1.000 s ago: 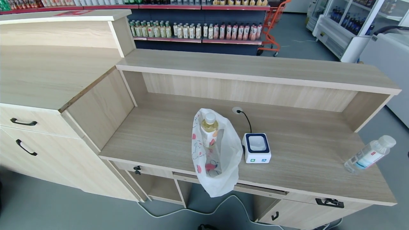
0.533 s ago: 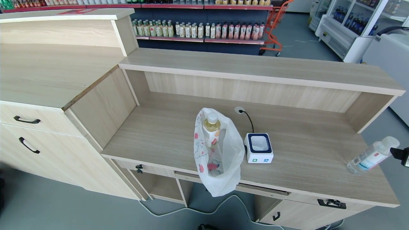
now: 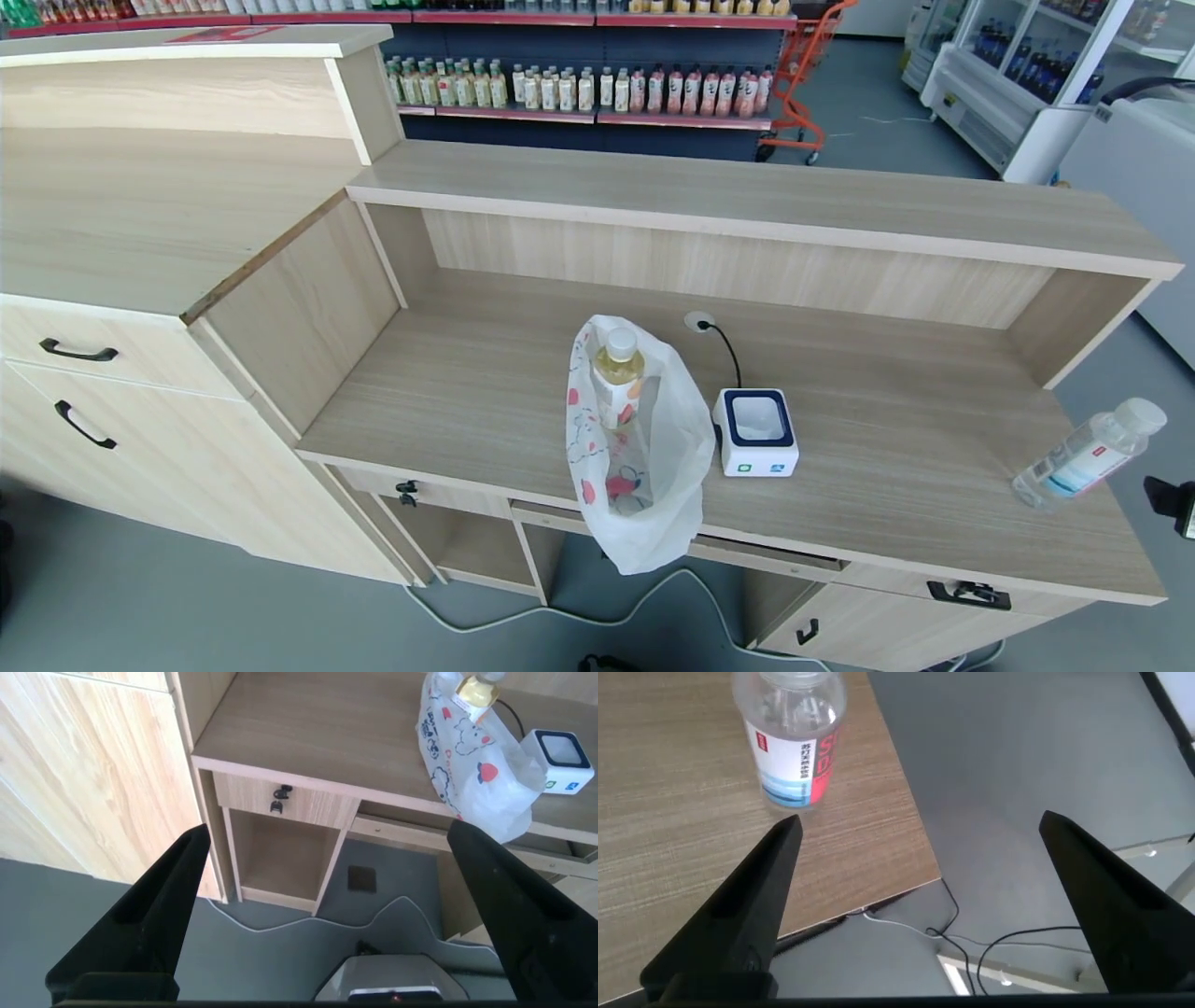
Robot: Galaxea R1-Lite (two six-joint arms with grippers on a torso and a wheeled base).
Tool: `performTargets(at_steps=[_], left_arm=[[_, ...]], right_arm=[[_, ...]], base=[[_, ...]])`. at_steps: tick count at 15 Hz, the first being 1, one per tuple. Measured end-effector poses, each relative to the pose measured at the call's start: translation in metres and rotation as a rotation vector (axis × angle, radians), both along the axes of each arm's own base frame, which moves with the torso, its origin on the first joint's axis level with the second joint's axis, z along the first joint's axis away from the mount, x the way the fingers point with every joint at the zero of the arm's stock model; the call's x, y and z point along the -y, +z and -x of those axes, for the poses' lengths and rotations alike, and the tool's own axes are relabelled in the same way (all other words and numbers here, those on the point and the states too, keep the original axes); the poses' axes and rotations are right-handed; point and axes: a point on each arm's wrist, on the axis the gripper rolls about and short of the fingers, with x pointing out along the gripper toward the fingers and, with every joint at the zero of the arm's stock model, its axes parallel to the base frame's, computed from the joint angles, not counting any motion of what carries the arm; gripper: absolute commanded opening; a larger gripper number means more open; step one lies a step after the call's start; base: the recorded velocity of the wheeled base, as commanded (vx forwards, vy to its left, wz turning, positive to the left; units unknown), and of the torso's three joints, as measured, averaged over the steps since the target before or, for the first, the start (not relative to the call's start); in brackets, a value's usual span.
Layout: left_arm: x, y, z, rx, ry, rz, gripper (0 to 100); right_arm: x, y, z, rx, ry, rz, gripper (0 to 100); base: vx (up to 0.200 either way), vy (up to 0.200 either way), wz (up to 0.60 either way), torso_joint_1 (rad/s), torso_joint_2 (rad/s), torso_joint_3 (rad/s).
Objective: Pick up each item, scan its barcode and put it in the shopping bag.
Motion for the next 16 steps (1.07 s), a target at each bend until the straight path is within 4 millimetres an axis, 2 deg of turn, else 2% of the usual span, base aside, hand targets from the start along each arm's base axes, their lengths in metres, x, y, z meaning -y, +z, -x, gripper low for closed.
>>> performTargets(at_steps=[4,8,16], left_arm=[[0.0,0.0,0.0,0.0,0.0,0.0,100],[0.0,0.0,0.0,0.0,0.0,0.0,100],[0.0,0.0,0.0,0.0,-0.001,0.0,100]], right_arm=[[0.01,-0.004,-0.001,0.01,-0.047,0.014,100],[0.02,-0.011,-0.018,0.055,-0.036,0.036,100],[0.018,-0.032,-0.047,0.067,0.056,-0.003,100]], base=[[0.0,0.0,0.0,0.0,0.0,0.0],[0.0,0.0,0.0,0.0,0.0,0.0],[0.0,0.0,0.0,0.0,0.0,0.0]])
